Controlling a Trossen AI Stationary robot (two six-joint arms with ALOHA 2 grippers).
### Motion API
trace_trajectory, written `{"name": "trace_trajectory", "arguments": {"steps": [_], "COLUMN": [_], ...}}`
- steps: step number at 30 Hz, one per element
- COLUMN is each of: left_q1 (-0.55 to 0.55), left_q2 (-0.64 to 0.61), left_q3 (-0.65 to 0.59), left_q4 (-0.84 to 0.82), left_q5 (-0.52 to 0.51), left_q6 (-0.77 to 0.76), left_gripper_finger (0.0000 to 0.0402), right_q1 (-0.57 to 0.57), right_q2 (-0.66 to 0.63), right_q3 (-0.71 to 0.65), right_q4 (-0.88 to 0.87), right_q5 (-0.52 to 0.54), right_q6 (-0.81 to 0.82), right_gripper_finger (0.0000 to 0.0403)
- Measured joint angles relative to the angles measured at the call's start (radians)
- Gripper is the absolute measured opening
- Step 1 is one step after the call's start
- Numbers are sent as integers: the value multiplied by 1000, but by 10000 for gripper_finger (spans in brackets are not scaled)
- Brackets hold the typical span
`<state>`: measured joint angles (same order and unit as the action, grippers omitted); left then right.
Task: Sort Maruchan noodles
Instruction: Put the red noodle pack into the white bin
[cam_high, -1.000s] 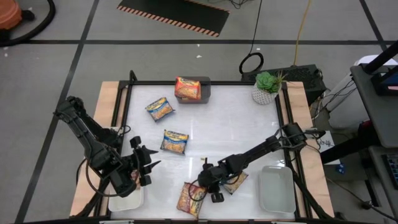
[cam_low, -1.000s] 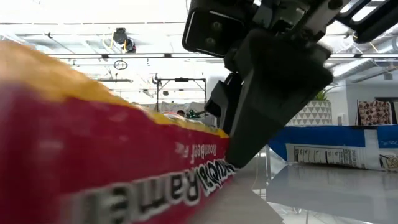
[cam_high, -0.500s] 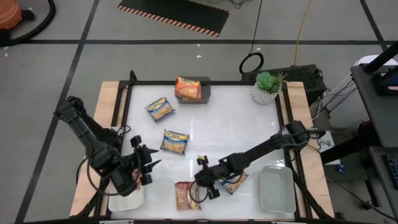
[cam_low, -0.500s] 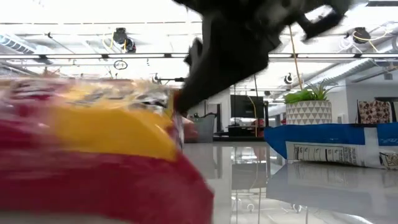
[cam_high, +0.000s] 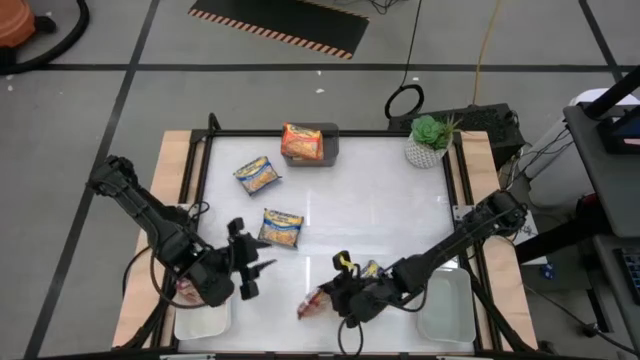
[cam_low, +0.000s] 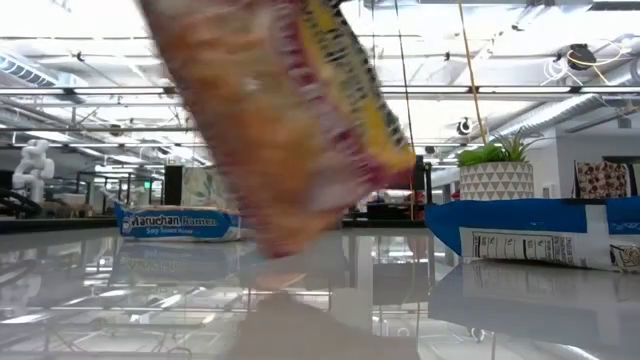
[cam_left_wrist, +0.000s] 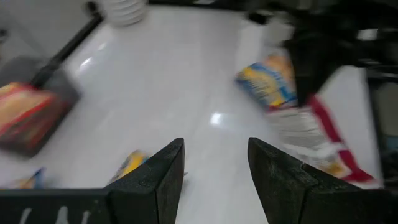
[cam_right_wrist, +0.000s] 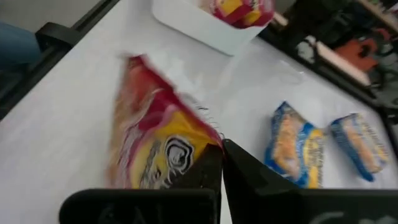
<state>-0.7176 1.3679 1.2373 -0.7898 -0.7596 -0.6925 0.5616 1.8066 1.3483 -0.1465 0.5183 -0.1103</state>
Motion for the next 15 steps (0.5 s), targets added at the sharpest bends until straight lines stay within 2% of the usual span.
{"name": "trace_trajectory", "arguments": {"steps": [4, 8, 10, 15], "left_q1": [2, 13, 24, 54], "left_q2": [35, 77, 95, 151], "left_q3": [0, 0, 0, 0], "left_q4": [170, 300, 339, 358], "left_q5": [77, 102, 102, 104], "left_q6": [192, 321, 350, 340], "left_gripper_finger": [182, 182, 182, 182], "right_q1": [7, 1, 1, 1], "right_q2": [1, 0, 0, 0], "right_q3": [0, 0, 0, 0], "right_q4": [-2, 0, -1, -2], "right_q5": [34, 34, 41, 136], "right_q6": [-19, -8, -7, 24], "right_gripper_finger": [0, 0, 0, 0]}}
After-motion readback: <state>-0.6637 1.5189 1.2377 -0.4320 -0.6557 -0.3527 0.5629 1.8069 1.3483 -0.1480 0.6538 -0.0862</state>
